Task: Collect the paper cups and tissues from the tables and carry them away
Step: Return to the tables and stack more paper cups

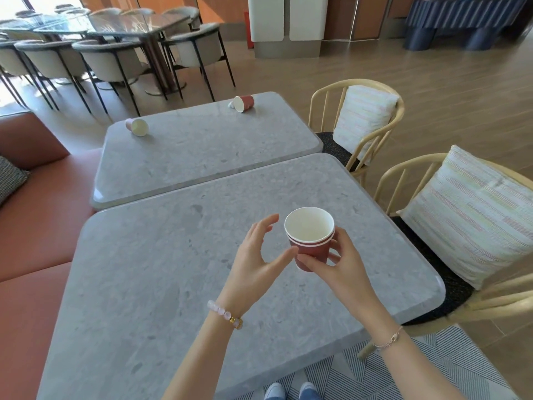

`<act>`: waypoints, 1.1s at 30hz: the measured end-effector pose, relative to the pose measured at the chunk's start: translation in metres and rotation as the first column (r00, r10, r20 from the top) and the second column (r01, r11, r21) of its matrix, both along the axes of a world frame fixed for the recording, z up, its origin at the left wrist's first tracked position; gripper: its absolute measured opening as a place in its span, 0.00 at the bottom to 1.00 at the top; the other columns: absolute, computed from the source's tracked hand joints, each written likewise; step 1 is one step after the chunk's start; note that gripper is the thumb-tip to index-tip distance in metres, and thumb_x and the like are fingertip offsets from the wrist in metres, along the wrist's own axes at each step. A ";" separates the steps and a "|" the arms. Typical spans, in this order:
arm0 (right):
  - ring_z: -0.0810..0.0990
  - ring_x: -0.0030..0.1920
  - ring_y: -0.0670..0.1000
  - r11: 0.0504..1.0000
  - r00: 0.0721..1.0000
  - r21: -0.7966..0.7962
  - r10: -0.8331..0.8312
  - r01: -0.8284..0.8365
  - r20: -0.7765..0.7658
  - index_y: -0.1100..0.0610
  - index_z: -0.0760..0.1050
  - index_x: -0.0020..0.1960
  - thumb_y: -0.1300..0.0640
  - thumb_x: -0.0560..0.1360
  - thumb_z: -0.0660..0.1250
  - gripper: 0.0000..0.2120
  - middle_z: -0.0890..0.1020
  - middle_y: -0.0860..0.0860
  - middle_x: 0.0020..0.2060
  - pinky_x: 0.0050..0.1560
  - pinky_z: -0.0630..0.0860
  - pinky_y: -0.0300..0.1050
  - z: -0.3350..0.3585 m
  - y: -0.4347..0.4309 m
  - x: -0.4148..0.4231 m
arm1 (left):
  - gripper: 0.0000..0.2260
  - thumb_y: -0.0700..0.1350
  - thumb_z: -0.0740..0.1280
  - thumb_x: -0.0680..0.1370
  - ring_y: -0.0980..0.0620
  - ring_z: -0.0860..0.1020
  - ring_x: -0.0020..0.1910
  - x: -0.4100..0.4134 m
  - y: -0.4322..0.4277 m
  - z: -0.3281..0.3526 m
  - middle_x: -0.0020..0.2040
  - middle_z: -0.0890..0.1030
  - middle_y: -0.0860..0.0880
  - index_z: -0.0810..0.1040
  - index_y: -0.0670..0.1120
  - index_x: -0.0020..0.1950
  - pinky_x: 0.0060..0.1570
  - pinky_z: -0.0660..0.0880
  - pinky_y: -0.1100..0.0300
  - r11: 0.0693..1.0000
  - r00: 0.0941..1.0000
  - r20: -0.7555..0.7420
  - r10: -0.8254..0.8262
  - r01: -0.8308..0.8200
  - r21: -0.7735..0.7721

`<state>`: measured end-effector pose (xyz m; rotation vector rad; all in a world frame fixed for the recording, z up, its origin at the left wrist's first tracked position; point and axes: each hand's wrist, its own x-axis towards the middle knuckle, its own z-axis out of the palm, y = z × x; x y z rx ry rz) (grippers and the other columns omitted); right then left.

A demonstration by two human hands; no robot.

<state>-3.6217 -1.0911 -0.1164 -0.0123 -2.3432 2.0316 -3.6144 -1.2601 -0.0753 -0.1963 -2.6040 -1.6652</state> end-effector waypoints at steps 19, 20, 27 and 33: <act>0.76 0.54 0.33 0.938 0.931 -0.017 -0.345 0.346 -0.117 0.40 0.71 0.57 0.56 0.65 0.79 0.27 0.79 0.31 0.50 0.48 0.72 0.25 0.038 0.056 0.034 | 0.20 0.53 0.66 0.75 0.43 0.77 0.58 -0.028 0.028 0.023 0.59 0.79 0.46 0.76 0.42 0.62 0.62 0.70 0.44 0.753 0.816 -0.500 -0.291 -0.127 -0.646; 0.76 0.54 0.33 0.928 0.921 -0.016 -0.371 0.372 -0.117 0.40 0.71 0.57 0.57 0.65 0.78 0.27 0.79 0.32 0.50 0.49 0.72 0.26 0.040 0.059 0.039 | 0.20 0.53 0.66 0.75 0.43 0.77 0.58 -0.028 0.033 0.023 0.59 0.79 0.46 0.75 0.43 0.62 0.62 0.69 0.45 0.757 0.809 -0.499 -0.311 -0.107 -0.644; 0.77 0.59 0.44 0.843 0.840 -0.022 -0.537 0.537 -0.075 0.48 0.71 0.64 0.58 0.66 0.78 0.29 0.79 0.47 0.58 0.61 0.73 0.45 0.045 0.079 0.077 | 0.21 0.54 0.63 0.75 0.43 0.76 0.59 -0.029 0.070 0.021 0.60 0.78 0.46 0.75 0.43 0.63 0.62 0.70 0.43 0.768 0.747 -0.495 -0.445 0.034 -0.639; 0.79 0.55 0.42 0.776 0.772 -0.053 -0.630 0.628 -0.086 0.50 0.70 0.65 0.58 0.66 0.77 0.30 0.80 0.46 0.57 0.54 0.76 0.37 0.052 0.111 0.104 | 0.23 0.56 0.58 0.76 0.43 0.75 0.61 -0.022 0.115 0.026 0.61 0.78 0.46 0.75 0.43 0.64 0.62 0.69 0.45 0.751 0.693 -0.477 -0.540 0.142 -0.645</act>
